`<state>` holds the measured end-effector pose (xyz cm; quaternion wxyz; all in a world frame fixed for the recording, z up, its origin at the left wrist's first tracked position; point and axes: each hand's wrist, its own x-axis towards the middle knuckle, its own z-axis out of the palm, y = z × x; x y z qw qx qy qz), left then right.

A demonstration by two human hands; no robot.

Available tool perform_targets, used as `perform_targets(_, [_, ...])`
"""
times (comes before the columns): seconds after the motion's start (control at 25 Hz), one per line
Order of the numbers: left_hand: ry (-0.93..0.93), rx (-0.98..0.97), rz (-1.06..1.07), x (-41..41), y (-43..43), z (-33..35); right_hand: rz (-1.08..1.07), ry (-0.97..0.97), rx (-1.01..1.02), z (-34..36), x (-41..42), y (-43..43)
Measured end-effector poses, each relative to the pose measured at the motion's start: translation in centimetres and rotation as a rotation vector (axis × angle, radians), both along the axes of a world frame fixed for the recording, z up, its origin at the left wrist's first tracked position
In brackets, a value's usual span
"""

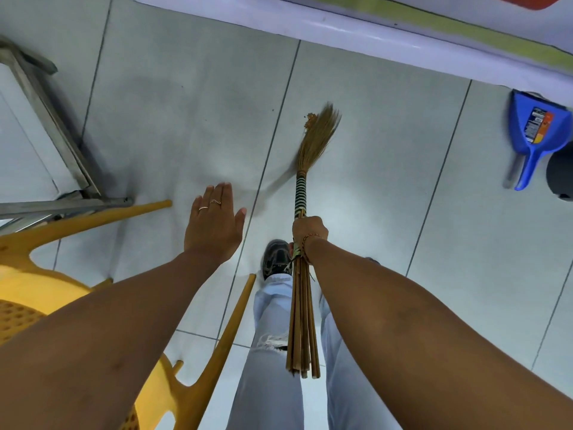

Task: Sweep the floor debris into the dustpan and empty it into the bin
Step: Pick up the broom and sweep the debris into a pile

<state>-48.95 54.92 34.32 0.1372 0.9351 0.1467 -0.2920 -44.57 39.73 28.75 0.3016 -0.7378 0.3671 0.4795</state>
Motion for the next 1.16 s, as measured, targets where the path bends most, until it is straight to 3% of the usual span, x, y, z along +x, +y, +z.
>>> perform_targets(0.4, [0.008,0.024,-0.037,-0.3,-1.3,0.0,0.059,-0.042,0.061,-0.9,2.0,0.0])
perform_targets(0.64, [-0.021,0.055,-0.066,0.7,-4.0,0.8,0.203,-0.113,0.097,0.7,1.7,-2.4])
perform_targets(0.96, [-0.035,0.027,-0.102,2.0,-14.6,2.6,0.346,-0.334,0.096,6.0,-0.5,-14.6])
perform_targets(1.16, [-0.092,-0.012,-0.156,3.5,-24.9,4.4,0.365,-0.343,0.098,9.0,0.6,-25.4])
